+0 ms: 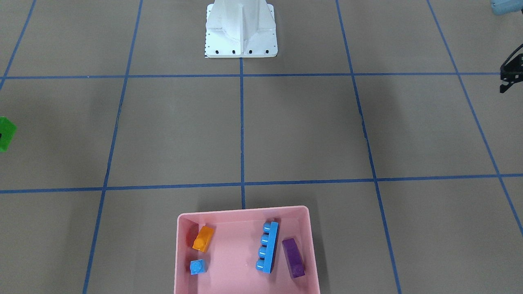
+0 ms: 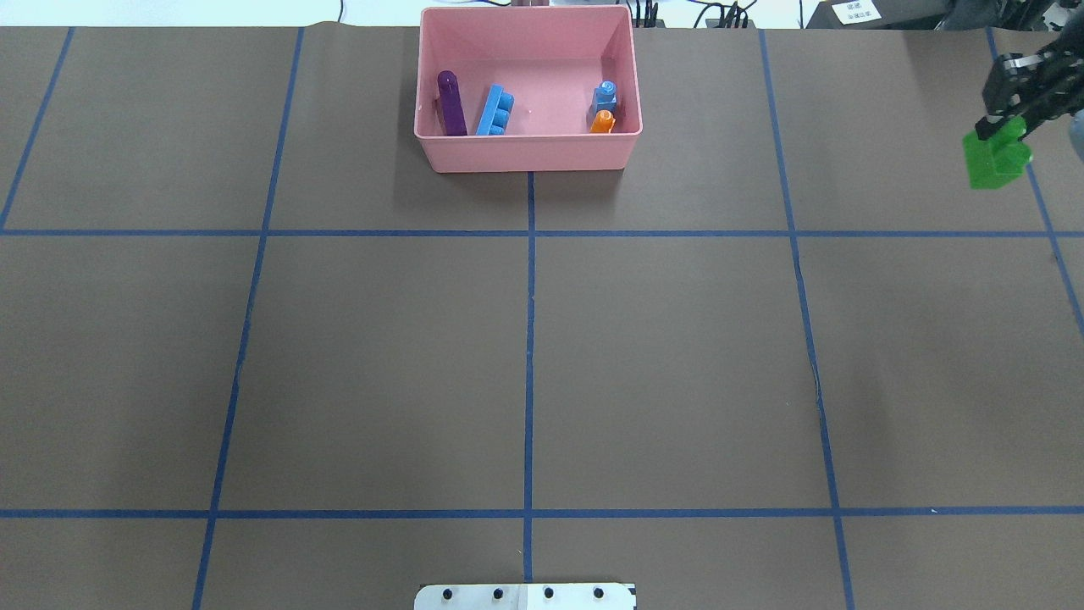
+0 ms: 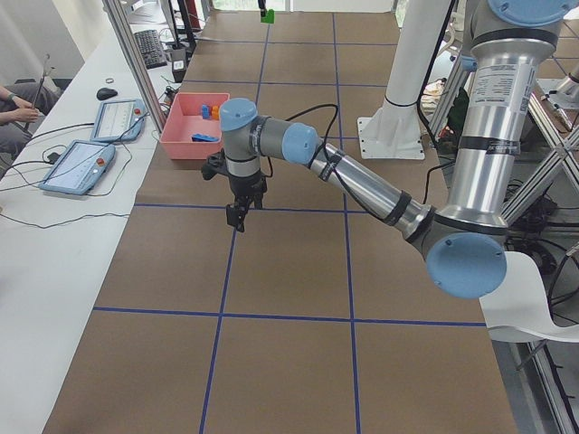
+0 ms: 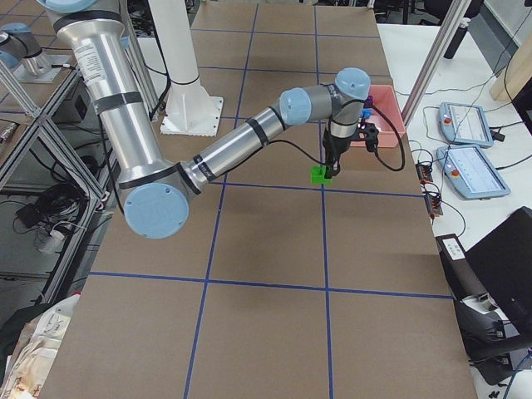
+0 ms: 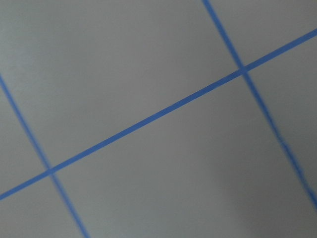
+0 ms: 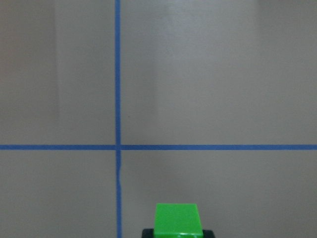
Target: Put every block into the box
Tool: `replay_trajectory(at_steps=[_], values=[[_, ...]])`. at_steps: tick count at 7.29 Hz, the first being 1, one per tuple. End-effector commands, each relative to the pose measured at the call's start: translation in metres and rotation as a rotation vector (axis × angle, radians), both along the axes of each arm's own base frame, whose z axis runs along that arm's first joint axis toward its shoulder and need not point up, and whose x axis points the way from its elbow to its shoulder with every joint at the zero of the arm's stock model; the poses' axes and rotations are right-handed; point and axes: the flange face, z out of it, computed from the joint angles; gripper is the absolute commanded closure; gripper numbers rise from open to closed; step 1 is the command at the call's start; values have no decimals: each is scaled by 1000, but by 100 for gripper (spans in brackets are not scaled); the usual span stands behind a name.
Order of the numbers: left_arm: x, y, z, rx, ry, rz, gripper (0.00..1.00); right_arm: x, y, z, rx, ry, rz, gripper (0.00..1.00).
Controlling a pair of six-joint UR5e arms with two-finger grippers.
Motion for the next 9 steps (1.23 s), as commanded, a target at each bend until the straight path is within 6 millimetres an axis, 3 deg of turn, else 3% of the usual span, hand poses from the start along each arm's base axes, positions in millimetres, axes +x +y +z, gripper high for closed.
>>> replay_trajectory(at_steps=[1, 4, 5, 8, 9], values=[[-46, 28, 33, -28, 95, -87, 0, -66, -30, -70, -46, -26, 35, 100], [-42, 35, 38, -43, 152, -80, 0, -172, -98, -177, -144, -11, 75, 100], [-42, 35, 37, -38, 153, -79, 0, -209, -116, -202, -160, 33, 73, 100], [-42, 35, 37, -34, 155, -77, 0, -269, -165, -215, -170, -23, 175, 100], [-42, 34, 37, -36, 154, -77, 0, -278, -180, -221, -136, -29, 201, 100]])
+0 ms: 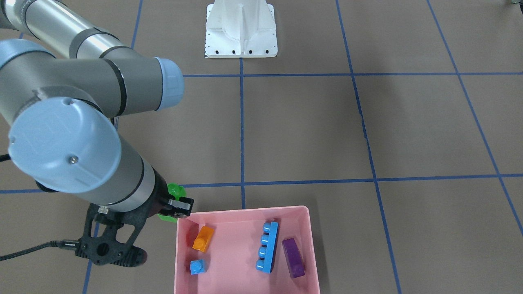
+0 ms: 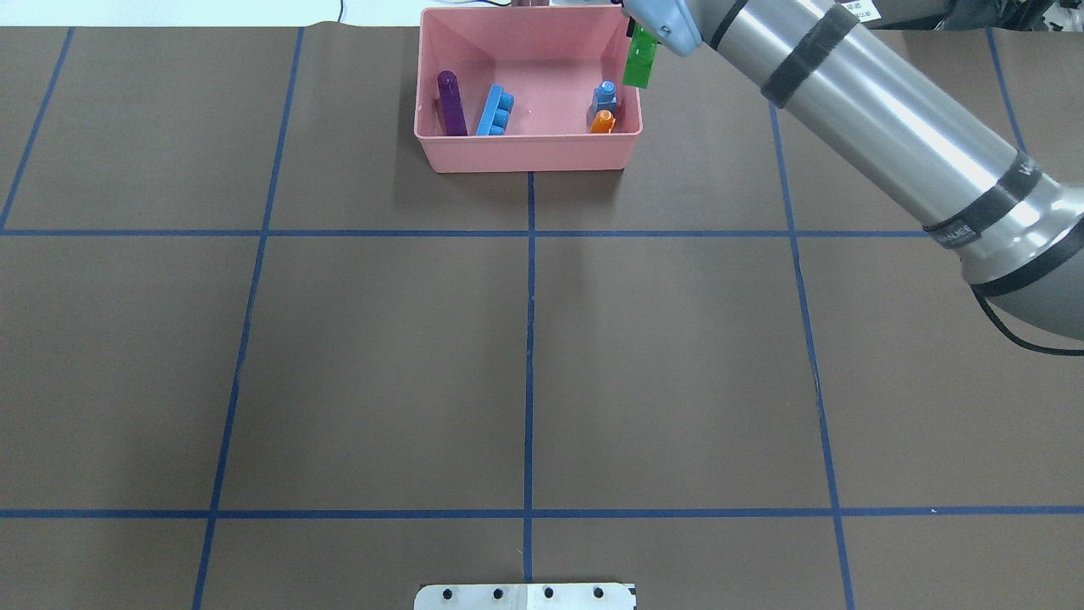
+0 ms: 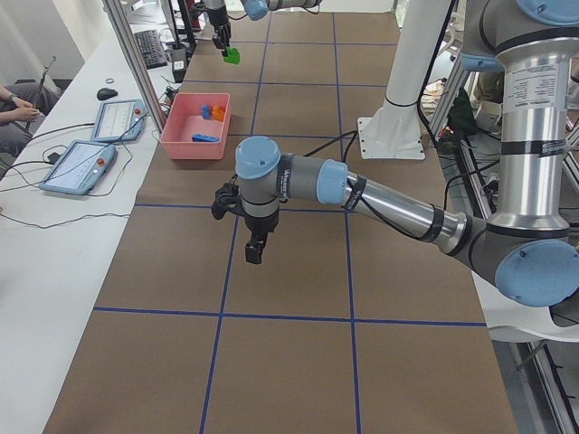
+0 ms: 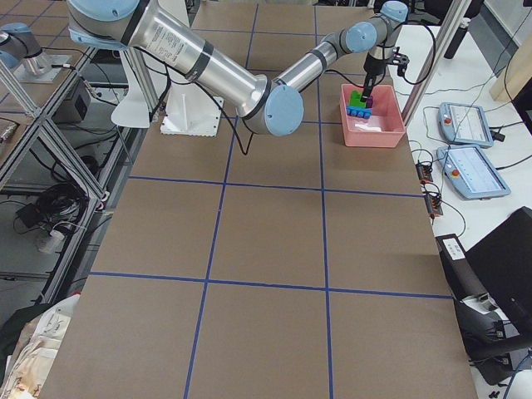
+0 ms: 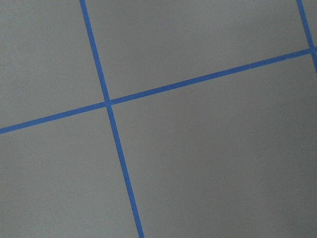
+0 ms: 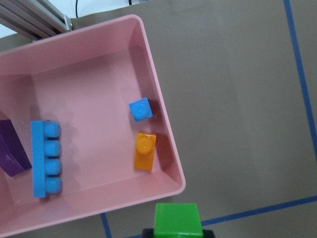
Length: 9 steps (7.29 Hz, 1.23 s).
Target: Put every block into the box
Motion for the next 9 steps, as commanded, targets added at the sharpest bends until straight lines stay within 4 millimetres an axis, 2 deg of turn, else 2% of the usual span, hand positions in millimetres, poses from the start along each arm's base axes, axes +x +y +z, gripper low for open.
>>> replay_trajectory(at_steps=[1, 2, 3, 5, 6, 7, 8, 9], values=[[0, 0, 1, -2, 0, 0, 0, -50, -25, -2, 87, -8, 43, 100], [0, 0, 0, -1, 0, -1, 0, -81, -31, 3, 104, -27, 92, 100], [0, 0, 1, -3, 0, -1, 0, -108, -29, 4, 143, -21, 115, 100], [0, 4, 6, -13, 1, -1, 0, -145, -18, 4, 165, -36, 174, 100], [0, 5, 7, -17, 1, -1, 0, -153, -14, 5, 168, -36, 178, 100], [0, 5, 7, -17, 1, -1, 0, -154, -13, 2, 122, -47, 220, 33], [0, 7, 11, -26, 1, -1, 0, -159, -10, -5, 124, -50, 217, 2], [1, 5, 19, -43, 1, 1, 0, -162, -7, -6, 117, -53, 207, 1]])
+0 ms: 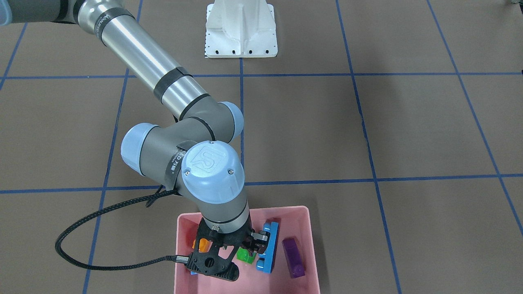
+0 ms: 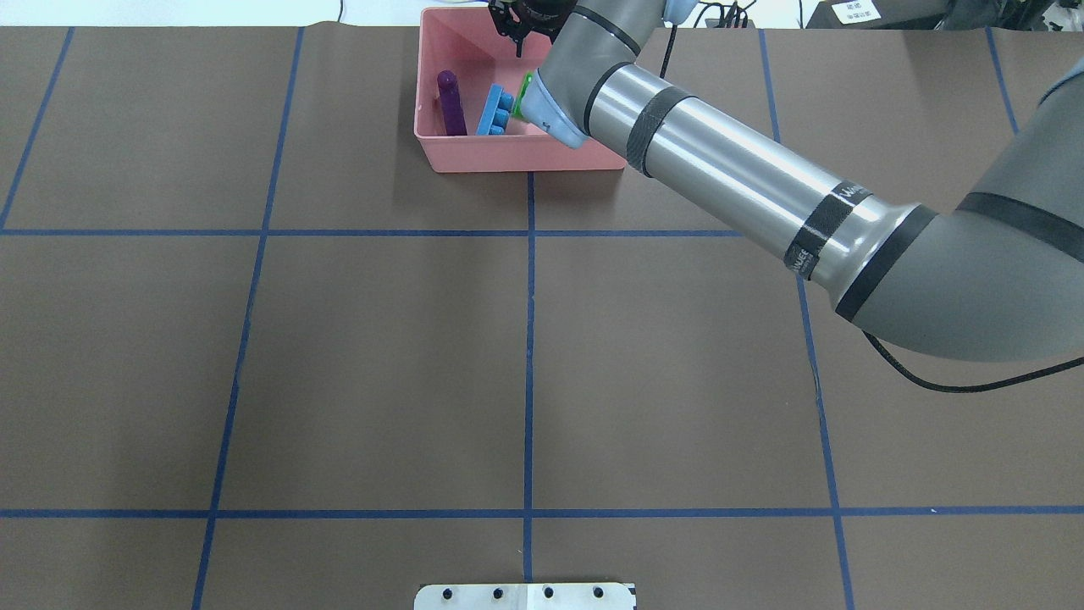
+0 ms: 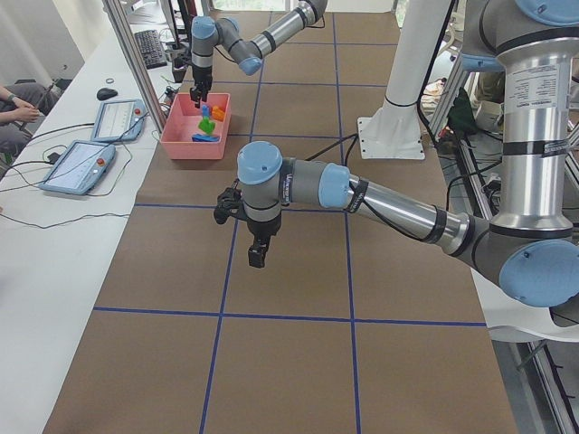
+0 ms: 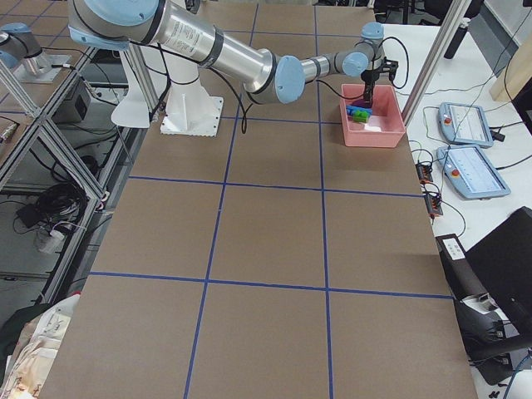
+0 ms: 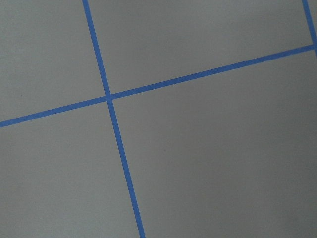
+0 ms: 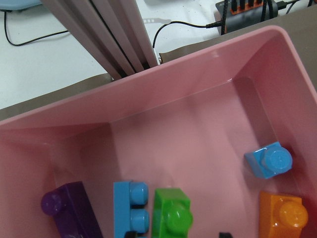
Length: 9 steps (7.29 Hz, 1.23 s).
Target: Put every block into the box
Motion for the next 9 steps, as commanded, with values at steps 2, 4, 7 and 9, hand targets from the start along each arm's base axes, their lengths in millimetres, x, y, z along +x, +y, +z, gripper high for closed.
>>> replay_trajectory(at_steps=[2, 4, 7, 9], values=[[1, -1, 9, -19, -1, 1, 0, 0, 7, -6, -28, 29, -69, 1], [-1, 1, 4, -16, -7, -6, 0, 54, 19, -34, -31, 63, -143, 0], [-2, 14, 53, 26, -10, -4, 0, 165, 49, 7, 1, 31, -195, 0], [-5, 48, 84, 66, -2, -8, 0, 246, 74, 56, 47, 113, -272, 0]])
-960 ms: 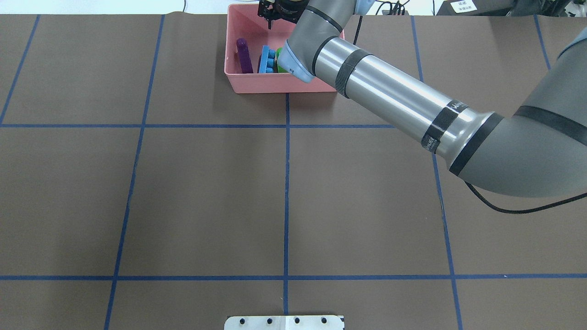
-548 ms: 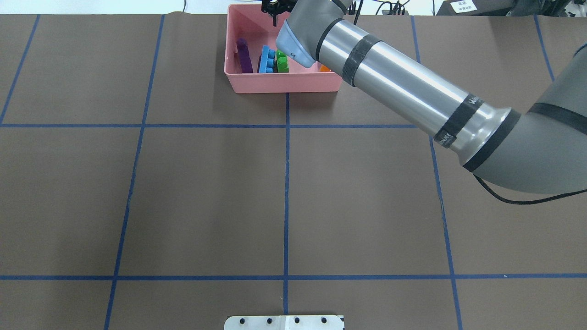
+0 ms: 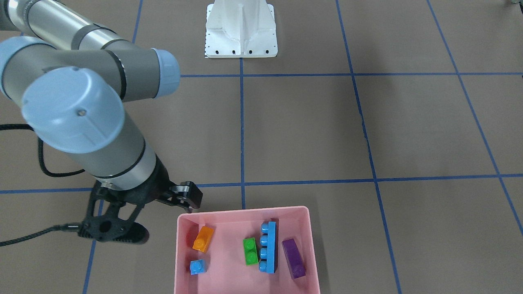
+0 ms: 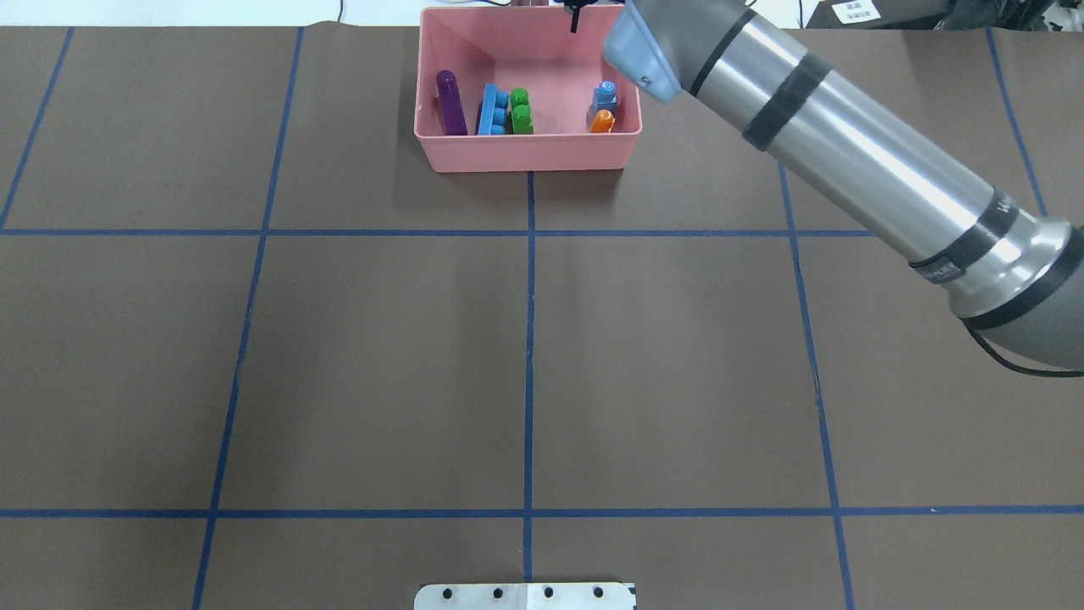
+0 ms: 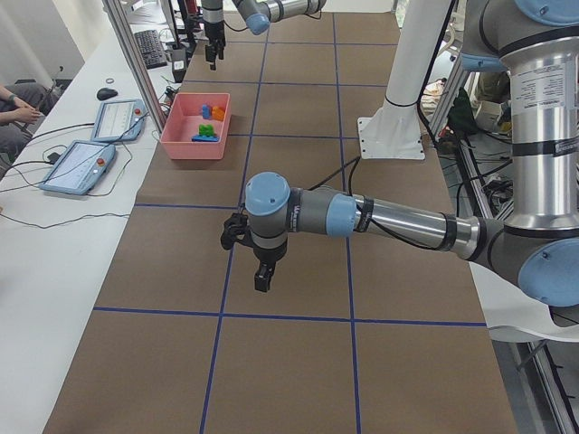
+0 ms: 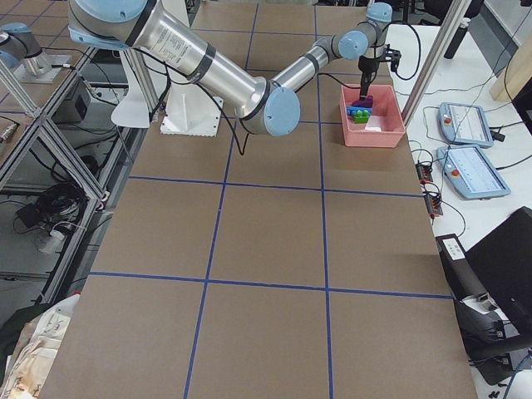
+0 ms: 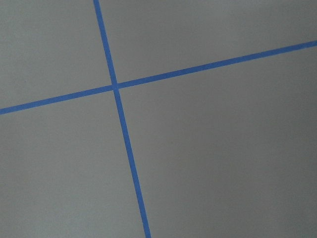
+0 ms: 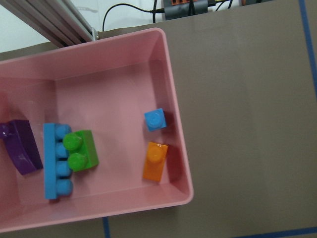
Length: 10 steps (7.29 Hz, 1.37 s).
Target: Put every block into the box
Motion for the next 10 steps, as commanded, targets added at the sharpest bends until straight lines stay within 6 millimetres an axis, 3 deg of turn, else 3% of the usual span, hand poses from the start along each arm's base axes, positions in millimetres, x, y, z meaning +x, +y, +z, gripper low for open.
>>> replay_trajectory(at_steps=[1, 3, 5, 6, 7, 8, 10], values=[[-9, 26, 16, 24, 7, -24, 0, 110, 39, 80, 61, 51, -103, 0], [-14, 26, 16, 22, 4, -35, 0, 229, 99, 212, 118, 32, -195, 0], [-19, 28, 16, -18, 1, -44, 0, 311, 169, 306, 137, 68, -249, 0], [-33, 44, 20, -24, -4, -55, 0, 339, 202, 349, 145, 76, -300, 0], [-34, 45, 20, -75, -8, -54, 0, 375, 231, 387, 135, 77, -307, 0], [-34, 49, 25, -81, -11, -41, 0, 392, 258, 416, 95, 58, -294, 0], [-35, 46, 22, -64, -10, -30, 0, 398, 315, 476, 92, 61, -281, 0]])
